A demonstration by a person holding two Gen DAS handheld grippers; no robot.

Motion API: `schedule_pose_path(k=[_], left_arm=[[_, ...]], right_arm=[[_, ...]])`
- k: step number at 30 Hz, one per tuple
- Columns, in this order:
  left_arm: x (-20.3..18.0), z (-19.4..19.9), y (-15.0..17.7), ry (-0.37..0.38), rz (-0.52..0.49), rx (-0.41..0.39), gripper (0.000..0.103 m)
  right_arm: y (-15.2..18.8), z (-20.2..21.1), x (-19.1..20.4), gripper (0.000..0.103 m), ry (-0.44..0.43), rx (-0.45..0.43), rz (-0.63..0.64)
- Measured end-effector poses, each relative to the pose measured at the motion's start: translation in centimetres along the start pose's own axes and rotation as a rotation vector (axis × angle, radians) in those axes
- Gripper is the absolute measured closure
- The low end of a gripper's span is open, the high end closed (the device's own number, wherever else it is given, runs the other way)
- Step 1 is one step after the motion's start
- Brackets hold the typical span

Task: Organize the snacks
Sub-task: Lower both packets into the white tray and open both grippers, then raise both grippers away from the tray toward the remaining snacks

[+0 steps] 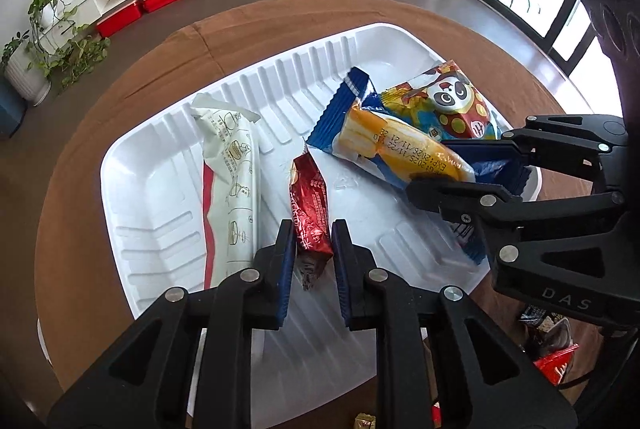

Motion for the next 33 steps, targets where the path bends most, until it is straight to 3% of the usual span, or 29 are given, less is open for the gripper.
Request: schedule_pose_path(k=[4,7,9,10,11,12,17,20,27,33], left_arm=[[0.2,0.9,0.2,-0.002,0.004,-0.019,0.085],[0.5,3.2,0.6,-0.009,0.017,-0.056,0.082],[0.7,5.7,1.1,-0.020,0.030,-0.105,0.062],[0.8,7.3,1.5,-0.026,0.035,-0.145,0.035],[0.9,8.5,1.8,-0.034,0.041,-0.173,0.016],[1.0,10.0,2.3,-0.042,0.051,-0.211,0.013],[1.1,16.2,6.3,-0.025,0.095,-0.324,0.012],[0.5,18.9,9.7,-0.014,0.135,-0.363,0.012],[-0.3,21.7,20.9,-0.024,0.253,-0.371,0.011],[-0.3,22.3,27.9,0.038,0.347,-0.343,0.011]], right_arm=[[-0.1,1.0,0.0,0.062,0.002,-0.019,0.007],[-0.1,2.7,-0.2,0.048,0.031,-0.044,0.018],[0.0,4.7,-0.6,0.038,0.036,-0.084,0.014],[0.0,5.9,-0.8,0.035,0.042,-0.109,0.009],[0.1,6.8,-1.1,0.028,0.054,-0.130,0.003],[0.3,8.1,-1.4,0.023,0.066,-0.157,-0.008],[3.5,14.4,-2.0,0.010,0.050,-0.288,-0.055],[7.3,16.8,-0.9,0.009,0.027,-0.320,-0.043],[16.8,18.4,4.0,0.009,-0.096,-0.292,-0.049],[21.2,17.2,9.7,0.011,-0.162,-0.246,0.046]])
Point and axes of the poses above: each gripper's, at about its wrist camera, not at the fingertips, and z roughly against the way its jaws point, x to its left, y to its underside, the point moved 1 cm from there along -z, roughly the way its jaws point, and after that the axes turned 2 degrees about -x, right-handed, at the moved point
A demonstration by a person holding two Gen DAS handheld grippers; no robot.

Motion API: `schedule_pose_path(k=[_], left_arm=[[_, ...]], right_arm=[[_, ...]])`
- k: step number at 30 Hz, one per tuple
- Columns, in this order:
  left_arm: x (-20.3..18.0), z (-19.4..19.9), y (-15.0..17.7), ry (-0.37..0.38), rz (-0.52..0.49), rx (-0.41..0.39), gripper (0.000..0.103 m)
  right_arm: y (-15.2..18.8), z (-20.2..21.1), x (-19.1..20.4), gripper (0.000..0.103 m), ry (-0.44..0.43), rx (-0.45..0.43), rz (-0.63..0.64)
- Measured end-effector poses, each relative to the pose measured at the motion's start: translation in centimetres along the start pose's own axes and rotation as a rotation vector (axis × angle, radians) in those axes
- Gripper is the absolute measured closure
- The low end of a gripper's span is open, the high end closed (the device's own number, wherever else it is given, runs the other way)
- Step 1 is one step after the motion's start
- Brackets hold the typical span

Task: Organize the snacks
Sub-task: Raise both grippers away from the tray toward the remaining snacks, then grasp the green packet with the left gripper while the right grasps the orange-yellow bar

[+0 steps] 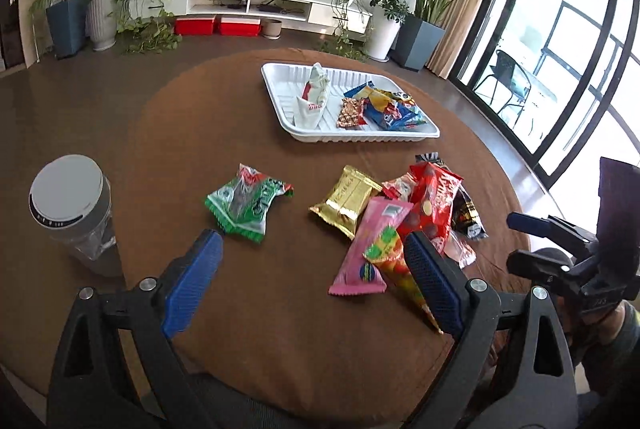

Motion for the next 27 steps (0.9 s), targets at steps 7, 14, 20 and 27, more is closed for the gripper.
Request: schedule_pose_path(k=[7,14,20,27], left_arm=[[-1.4,1.1,2.4,0.061,-0.055,0.023,0.011],[-1.8,0.4,2.3,0.096,-0.059,0.037,0.011],[-0.8,0.2,2.3,0.089,-0.040,0.043,0.011],[0.2,0.1,1.9,0.066,-0.034,0.047,0.012]], right_arm=[[1.4,-3.5,4.2,0.028,-0.004,0.108,0.133],[2.1,-6.1,4.8,0.037,0.013,0.181,0.186],[1.8,-7.8,4.8,0.042,0.012,0.224,0.199],[2.1,-9.2,4.6,0.048,-0.006,0.264,0.177]])
Point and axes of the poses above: each gripper's, at about its wrist camera, not at the fingertips, and z roughly against the way its jaws point, x to its left, y to its underside, the point moved 1 cm from there along -z, roughly the way its jaws point, and after that the axes turned 2 degrees about -x, right-handed, at the moved point
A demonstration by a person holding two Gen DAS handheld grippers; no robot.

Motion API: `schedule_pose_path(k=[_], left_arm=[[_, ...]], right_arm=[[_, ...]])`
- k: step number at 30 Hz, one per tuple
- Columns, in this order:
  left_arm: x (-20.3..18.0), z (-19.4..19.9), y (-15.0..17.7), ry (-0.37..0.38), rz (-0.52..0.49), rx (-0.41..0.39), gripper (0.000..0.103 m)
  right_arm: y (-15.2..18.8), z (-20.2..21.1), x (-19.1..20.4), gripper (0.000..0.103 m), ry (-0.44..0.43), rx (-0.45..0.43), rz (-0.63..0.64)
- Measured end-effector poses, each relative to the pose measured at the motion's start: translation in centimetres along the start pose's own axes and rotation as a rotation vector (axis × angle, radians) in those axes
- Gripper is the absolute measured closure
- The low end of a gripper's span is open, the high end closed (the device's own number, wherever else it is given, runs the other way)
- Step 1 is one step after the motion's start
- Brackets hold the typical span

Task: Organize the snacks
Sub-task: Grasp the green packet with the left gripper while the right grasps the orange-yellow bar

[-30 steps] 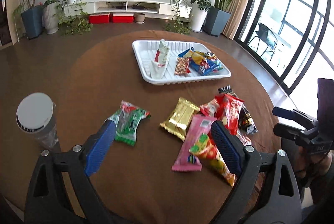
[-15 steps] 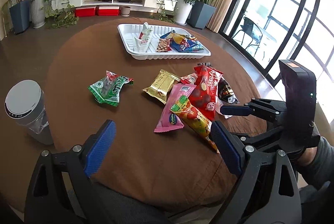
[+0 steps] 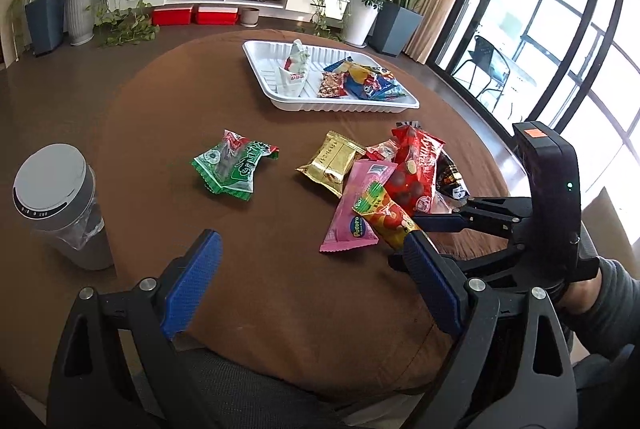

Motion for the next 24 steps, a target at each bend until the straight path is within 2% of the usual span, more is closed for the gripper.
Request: schedule_pose_path(k=[4,6,10,19,24], left_arm=[[0.5,-0.6,-0.9,-0.010,-0.035,0.015,0.014],[0.9,-1.2,-1.8,-0.016,-0.070,0.036,0.021],[2.2,-2.8,-4.0,-0.034,-0.125,0.091,0.031],[3.1,-9.8,-7.1,-0.087,-0.315,0.300,0.031],[3.6,-12.9,-7.6,-0.099,-0.350,0.365,0.031]], right_arm=[[0.1,-0.3,-0.2,0.055,-0.001,0.006,-0.013],[0.2,-0.5,-0.4,0.064,0.001,0.015,-0.018],[0.5,-0.8,-0.3,0.070,-0.003,0.024,-0.015],[0.9,-0.4,-0.1,0.081,-0.018,0.023,-0.020],[1.4,0.5,-0.3,0.082,-0.043,0.017,-0.048]])
Point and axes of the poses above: each gripper's, at about its wrist camera, not at the fingertips, and z roughly against the way its jaws point, x to its left, y to its underside, the point moved 1 cm from there along -z, roughly the way its jaws point, and after that the axes turned 2 degrees about -x, right-handed, at the moved point
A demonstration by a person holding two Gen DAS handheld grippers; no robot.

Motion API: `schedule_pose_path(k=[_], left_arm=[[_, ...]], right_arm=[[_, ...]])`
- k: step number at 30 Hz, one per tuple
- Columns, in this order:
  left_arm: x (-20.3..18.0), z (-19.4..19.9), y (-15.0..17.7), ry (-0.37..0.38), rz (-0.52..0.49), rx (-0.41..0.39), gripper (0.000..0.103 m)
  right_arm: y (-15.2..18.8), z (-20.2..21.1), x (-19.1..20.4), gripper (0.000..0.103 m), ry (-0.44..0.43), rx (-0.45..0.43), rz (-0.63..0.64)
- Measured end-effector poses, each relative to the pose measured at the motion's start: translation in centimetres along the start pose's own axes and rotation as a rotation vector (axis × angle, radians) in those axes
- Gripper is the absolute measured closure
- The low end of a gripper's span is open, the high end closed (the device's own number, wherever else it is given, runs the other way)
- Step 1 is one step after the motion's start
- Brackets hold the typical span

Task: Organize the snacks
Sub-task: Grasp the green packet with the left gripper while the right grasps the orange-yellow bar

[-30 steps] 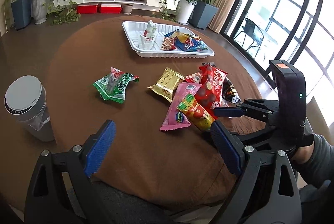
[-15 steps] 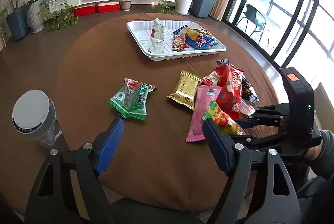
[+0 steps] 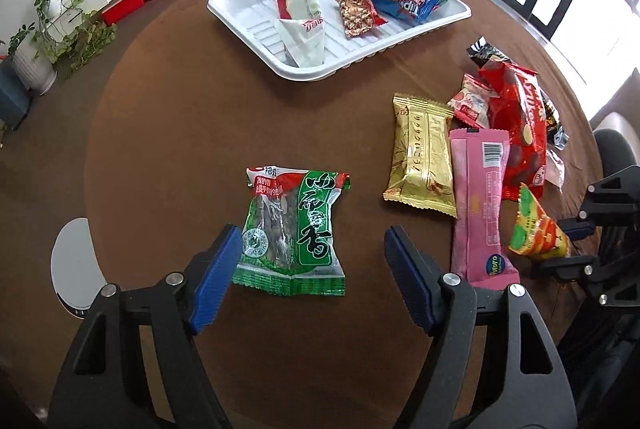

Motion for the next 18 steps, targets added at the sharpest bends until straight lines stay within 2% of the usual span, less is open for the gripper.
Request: schedule_pose_path(k=[8,9,10,15,17,18], left_arm=[[1.5,-2.5,-0.9,-0.008,0.027,0.055,0.033],[1.5,-2.6,-0.8,-0.006,0.032,0.056,0.037],[1.7,-3.0,-0.8,0.001,0.041,0.066,0.046],[1.5,-3.3,-1.4,-0.002,0.041,0.074,0.053],[1.4,-3.3,-1.6,-0.002,0.037,0.069,0.065],[1.3,-3.3,-1.7,-0.002,0.037,0.066,0.068]], right_arm=[[0.2,1.2,-0.6,0.082,-0.027,-0.017,-0.037],[0.3,1.2,-0.7,0.082,-0.028,-0.017,-0.039],[0.3,1.2,-0.7,0.082,-0.030,-0.017,-0.041],[0.3,1.4,-0.5,0.082,-0.041,-0.022,-0.044],[0.3,1.5,-0.6,0.082,-0.042,-0.026,-0.047],[0.3,1.5,-0.6,0.082,-0.043,-0.029,-0.050]])
Point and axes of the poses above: each gripper's, at about its wrist camera, not at the fingertips, and z roughly against the way its jaws point, x to its left, y to its underside, the point moved 1 cm from there along -z, roughly the way its jaws point, and after that the axes turned 2 degrees about -x, right-handed, at the moved point
